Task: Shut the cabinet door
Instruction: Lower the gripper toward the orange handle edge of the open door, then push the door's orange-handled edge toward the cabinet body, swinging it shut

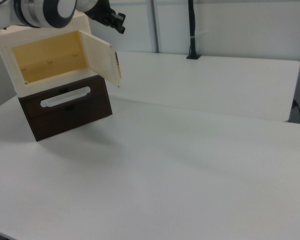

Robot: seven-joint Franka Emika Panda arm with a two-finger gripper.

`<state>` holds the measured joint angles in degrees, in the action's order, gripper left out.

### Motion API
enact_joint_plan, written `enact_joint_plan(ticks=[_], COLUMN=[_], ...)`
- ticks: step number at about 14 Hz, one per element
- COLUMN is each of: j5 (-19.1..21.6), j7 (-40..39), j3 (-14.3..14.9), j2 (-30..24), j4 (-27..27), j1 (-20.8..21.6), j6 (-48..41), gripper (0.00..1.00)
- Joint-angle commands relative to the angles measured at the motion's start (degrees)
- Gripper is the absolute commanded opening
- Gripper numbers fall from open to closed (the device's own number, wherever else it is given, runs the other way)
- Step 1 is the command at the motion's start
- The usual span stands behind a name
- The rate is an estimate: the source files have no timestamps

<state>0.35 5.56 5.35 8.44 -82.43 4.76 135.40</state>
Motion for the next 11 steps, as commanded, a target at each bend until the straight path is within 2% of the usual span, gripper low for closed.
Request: enact_joint_plan(ticks=[1, 5, 8, 10, 11], j5=[1.0, 1.5, 3.2, 6.4, 10.9], j7=[1.7, 1.5, 0.9, -2.3, -5.4], j3=[0.6, -0.2, -1.2, -3.4, -3.5], j2=[2.7, 3.3, 2.7, -0.3, -2.6], j4=[1.1, 0.8, 1.0, 1.0, 1.0], j1=[1.0, 1.9, 3.3, 3.2, 3.1], j6=[3.6, 2.4, -7.1, -16.6, -23.0], gripper=[0.0, 0.0, 0.0, 0.0, 0.0])
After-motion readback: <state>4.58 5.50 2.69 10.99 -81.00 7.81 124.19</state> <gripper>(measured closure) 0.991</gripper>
